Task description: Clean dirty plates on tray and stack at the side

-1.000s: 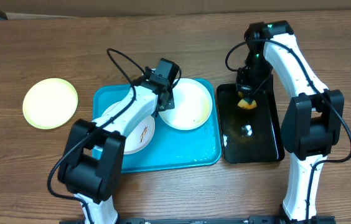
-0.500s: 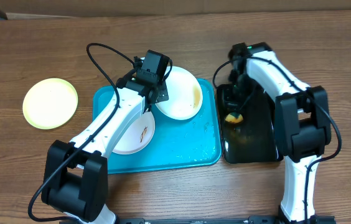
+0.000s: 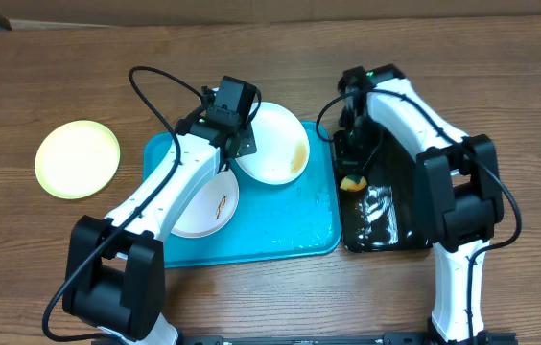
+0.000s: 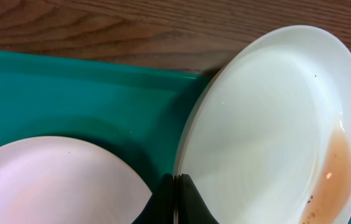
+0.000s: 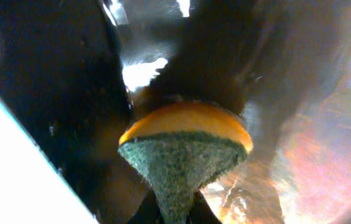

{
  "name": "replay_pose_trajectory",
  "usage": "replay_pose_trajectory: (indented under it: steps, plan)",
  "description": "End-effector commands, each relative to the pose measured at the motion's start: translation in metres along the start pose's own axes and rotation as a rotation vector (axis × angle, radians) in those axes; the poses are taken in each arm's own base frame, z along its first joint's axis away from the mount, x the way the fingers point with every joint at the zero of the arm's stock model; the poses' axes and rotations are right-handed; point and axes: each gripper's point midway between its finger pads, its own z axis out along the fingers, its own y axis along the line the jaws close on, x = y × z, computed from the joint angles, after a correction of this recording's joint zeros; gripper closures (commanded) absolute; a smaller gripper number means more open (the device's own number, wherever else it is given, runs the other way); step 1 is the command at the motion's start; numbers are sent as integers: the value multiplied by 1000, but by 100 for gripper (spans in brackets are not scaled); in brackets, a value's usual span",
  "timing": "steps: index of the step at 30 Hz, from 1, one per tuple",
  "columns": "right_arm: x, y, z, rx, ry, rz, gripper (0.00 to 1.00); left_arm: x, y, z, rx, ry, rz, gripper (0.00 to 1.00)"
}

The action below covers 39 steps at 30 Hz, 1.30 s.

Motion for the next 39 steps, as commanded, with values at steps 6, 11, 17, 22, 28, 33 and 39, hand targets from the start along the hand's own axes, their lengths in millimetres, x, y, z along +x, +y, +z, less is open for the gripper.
replay_pose_trajectory:
  steps: [6, 11, 17, 22, 28, 33, 39]
  plan:
    - [-27, -39, -65, -25, -125, 67, 96, -3, -1, -3, 104, 41, -19, 96]
    - [-26, -65, -64, -3, -113, 122, 96, -4, 0, -2, 189, 85, -18, 96]
    - [-27, -79, -66, 11, -118, 149, 96, -5, -1, -6, 318, 133, -14, 96]
    - [-27, -81, -66, 17, -117, 151, 94, -7, 0, -7, 356, 138, -4, 96]
    - [-27, -81, -65, 16, -116, 152, 78, -8, -1, -5, 355, 134, 7, 90]
    - [-24, -82, -59, 20, -97, 152, 61, -8, 6, 8, 262, 102, 66, 73]
    - [-25, -83, -53, 20, -96, 153, 43, -10, 14, 20, 207, 92, 65, 66]
